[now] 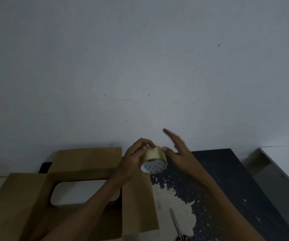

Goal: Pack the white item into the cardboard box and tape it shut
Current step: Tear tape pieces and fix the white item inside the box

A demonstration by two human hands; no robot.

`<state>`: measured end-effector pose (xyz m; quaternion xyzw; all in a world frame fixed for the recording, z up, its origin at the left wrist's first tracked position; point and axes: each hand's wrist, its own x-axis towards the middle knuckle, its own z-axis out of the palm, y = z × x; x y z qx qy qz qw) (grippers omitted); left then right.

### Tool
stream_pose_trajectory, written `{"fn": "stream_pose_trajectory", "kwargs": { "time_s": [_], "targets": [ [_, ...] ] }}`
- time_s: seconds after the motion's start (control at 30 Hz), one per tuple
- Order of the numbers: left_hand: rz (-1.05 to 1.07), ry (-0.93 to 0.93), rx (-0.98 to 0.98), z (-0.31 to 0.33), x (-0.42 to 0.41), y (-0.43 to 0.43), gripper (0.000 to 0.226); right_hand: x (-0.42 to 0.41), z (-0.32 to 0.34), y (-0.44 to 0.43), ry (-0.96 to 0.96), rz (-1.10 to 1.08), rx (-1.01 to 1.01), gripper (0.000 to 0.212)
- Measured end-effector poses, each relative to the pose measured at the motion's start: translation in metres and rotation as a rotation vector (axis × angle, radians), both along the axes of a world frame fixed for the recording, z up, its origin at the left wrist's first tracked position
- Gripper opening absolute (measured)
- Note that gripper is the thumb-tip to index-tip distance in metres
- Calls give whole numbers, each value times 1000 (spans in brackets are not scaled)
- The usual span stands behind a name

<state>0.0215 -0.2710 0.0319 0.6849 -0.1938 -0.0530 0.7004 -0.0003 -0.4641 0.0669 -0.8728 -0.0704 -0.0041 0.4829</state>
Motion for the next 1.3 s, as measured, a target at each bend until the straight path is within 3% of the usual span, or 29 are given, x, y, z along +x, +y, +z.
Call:
{"fn": "stream_pose_trajectory", "kwargs": {
  "time_s": [0.07, 0.13, 0.43, 0.67, 0.97, 1.3],
  "targets": [
    [-19, 25, -24, 3, 3, 1, 25, -2, 9, 2, 183, 207, 98, 37],
    [4, -1, 35, 2, 4, 1, 21, -3, 12, 3, 219, 250, 191, 28],
    [347, -354, 288, -6, -2, 6, 17, -1, -12, 16, 105, 31, 242, 19],
    [255, -371, 339, -7, -1, 11, 12, -1, -14, 15, 57, -32, 209, 17],
    [121, -246, 350, 9, 6, 13, 4, -2, -16, 13, 7, -60, 116, 15],
    [82, -322, 565, 11, 15, 8, 2, -4, -21, 17, -42, -89, 66, 13]
  ]
}}
